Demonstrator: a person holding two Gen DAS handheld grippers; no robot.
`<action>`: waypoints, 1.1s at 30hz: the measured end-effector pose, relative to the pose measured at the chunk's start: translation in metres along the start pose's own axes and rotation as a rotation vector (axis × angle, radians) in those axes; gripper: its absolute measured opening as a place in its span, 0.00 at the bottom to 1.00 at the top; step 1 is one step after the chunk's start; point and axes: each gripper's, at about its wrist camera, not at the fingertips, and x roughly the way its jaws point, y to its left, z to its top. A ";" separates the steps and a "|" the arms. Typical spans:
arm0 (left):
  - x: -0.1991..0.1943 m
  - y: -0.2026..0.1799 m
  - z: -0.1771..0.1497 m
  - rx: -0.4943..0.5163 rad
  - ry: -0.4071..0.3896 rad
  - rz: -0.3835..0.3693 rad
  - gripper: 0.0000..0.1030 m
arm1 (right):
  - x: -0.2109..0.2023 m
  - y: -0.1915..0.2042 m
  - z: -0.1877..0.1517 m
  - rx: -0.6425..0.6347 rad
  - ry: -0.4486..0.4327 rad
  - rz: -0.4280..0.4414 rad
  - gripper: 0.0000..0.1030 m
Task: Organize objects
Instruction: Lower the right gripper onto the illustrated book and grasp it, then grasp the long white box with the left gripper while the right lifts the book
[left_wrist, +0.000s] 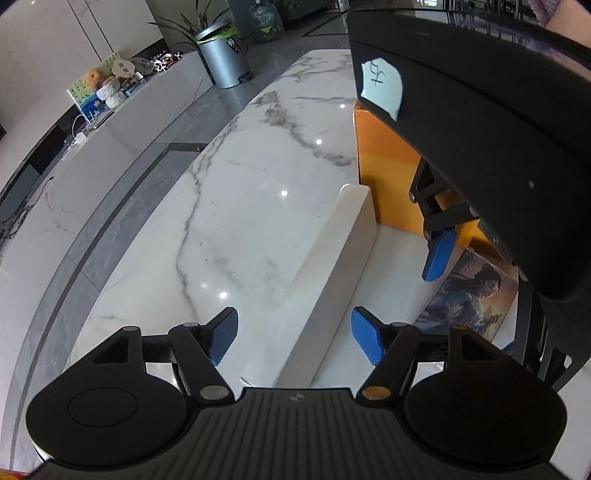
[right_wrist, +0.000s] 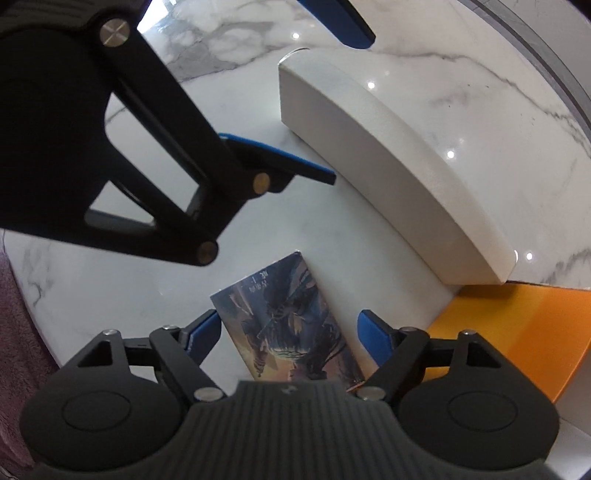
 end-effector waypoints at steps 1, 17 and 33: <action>0.001 0.001 0.001 -0.002 -0.013 -0.013 0.78 | 0.000 -0.003 0.001 0.013 -0.001 0.007 0.76; 0.018 0.000 -0.017 -0.029 0.023 -0.024 0.63 | -0.006 -0.024 0.013 0.072 -0.013 0.022 0.74; -0.047 -0.019 -0.077 -0.300 0.183 -0.034 0.33 | -0.015 -0.019 -0.001 0.166 -0.066 0.010 0.71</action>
